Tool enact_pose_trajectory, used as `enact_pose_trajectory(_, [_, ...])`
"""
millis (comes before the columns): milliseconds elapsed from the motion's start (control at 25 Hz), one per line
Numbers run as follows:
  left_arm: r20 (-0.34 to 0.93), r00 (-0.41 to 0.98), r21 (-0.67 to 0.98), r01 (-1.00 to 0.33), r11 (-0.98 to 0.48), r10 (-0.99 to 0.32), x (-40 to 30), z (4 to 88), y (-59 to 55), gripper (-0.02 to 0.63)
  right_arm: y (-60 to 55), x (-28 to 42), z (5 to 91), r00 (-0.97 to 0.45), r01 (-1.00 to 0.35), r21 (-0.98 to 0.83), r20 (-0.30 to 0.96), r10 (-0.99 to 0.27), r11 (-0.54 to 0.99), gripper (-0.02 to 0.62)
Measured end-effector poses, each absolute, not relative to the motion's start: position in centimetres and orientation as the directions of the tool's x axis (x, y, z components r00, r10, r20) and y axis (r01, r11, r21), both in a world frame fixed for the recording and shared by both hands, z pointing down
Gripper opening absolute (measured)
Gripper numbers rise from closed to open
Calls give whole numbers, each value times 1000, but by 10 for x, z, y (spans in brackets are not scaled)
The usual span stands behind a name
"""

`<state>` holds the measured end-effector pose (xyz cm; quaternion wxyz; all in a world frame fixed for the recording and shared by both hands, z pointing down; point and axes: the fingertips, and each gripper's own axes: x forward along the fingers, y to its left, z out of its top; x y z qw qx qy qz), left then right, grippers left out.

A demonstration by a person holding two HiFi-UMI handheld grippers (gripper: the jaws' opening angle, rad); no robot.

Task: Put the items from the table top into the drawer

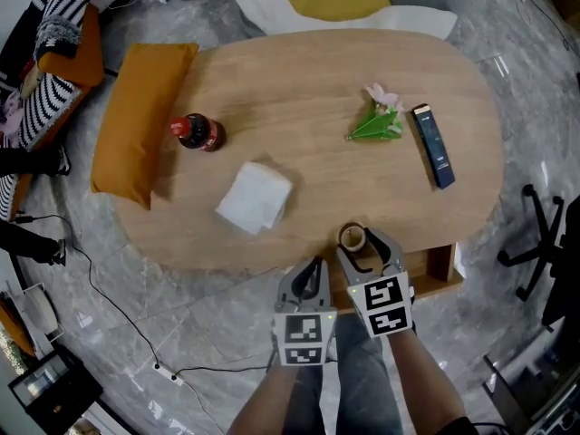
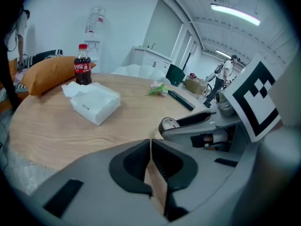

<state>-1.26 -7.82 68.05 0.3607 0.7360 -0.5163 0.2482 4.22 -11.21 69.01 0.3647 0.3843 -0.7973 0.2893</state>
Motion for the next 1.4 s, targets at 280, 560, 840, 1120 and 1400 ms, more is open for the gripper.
enact_pose_trajectory(280, [745, 340, 274, -940, -201, -574, -15, 683, -68, 12, -93, 38, 681, -458, -809, -189, 796, -396, 556, 232])
enact_pose_trajectory(560, [748, 346, 280, -938, -204, -567, -13, 684, -57, 12, -75, 39, 677, -467, -809, -198, 789, -399, 554, 232])
enact_pose_trajectory(840, [757, 358, 290, -934, -211, -547, -6, 686, -42, 12, -54, 38, 677, -477, -792, -206, 796, -372, 575, 232])
enact_pose_trajectory(1120, [770, 359, 302, -933, -195, -527, -1, 694, -34, 12, -30, 35, 688, -494, -747, -216, 813, -308, 629, 232])
enact_pose_trajectory(1400, [782, 368, 295, -929, -222, -503, -4, 705, -28, 12, -12, 32, 705, -495, -740, -243, 828, -264, 627, 232])
